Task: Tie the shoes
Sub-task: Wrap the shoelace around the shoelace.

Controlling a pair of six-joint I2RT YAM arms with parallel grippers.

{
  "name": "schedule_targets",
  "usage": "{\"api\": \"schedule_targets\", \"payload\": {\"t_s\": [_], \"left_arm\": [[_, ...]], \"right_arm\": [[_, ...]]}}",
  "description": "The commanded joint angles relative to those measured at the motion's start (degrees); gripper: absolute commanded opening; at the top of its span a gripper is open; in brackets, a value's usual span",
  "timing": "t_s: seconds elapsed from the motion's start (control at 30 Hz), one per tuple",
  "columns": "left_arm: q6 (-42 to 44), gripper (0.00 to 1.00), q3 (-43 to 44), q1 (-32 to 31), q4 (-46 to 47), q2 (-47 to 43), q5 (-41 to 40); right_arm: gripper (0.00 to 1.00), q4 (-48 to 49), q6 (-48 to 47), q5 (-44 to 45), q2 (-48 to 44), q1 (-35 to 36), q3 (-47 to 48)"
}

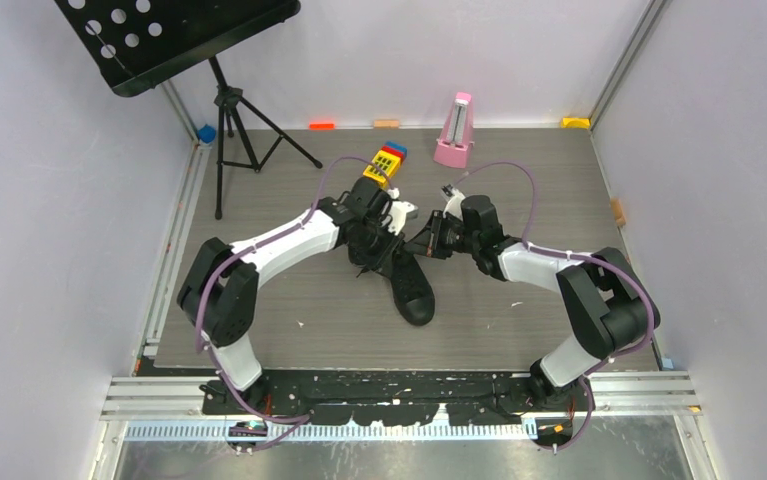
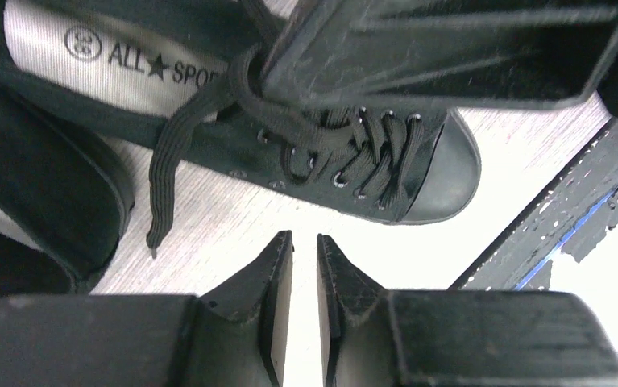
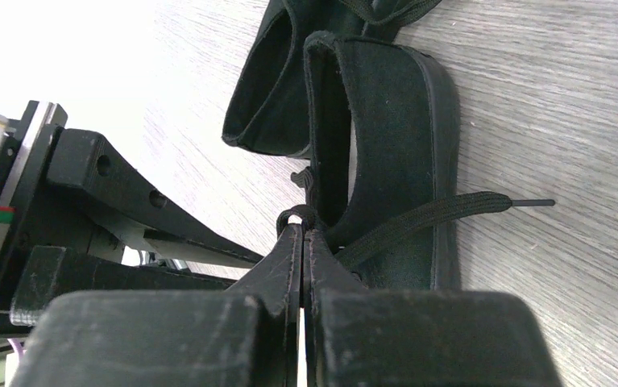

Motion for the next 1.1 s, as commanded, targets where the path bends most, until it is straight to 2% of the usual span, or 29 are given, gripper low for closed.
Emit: {"api": "schedule_targets", "payload": {"t_s": [0.0,0.13,0.3,0.5,0.7,1.07], "left_arm": [[-1.4,0.2,-3.5,0.6,3.7,-6.6,-0.7],[-2.1,0.23,-6.3,0.8,7.0,-9.7,-1.2],[-8.0,0.26,-12.7,0.5,18.3,-12.7,0.3],[-16.8,0.31,-19.4,-0.7,28.3,-15.2,-5.1],[-24.5,0.34,-21.8,-0.6,31.2,-16.4,-9.4],[-33.0,0.3,-22.4,-0.9,35.8,-13.2,-8.3]], "right_arm": [[0.0,3.5,0.1,0.5,0.5,0.3,1.0],[0.0,3.6,0.1,0.6,0.8,0.4,1.0],[0.0,3.6,0.0,0.7,1.0,0.4,1.1],[0.0,3.7,-0.1,0.8,1.7,0.4,1.3],[0.0,4.5,-0.4,0.2,3.7,0.4,1.4],[0.0,7.8,0.6,-1.0,5.9,0.4,0.7]]}}
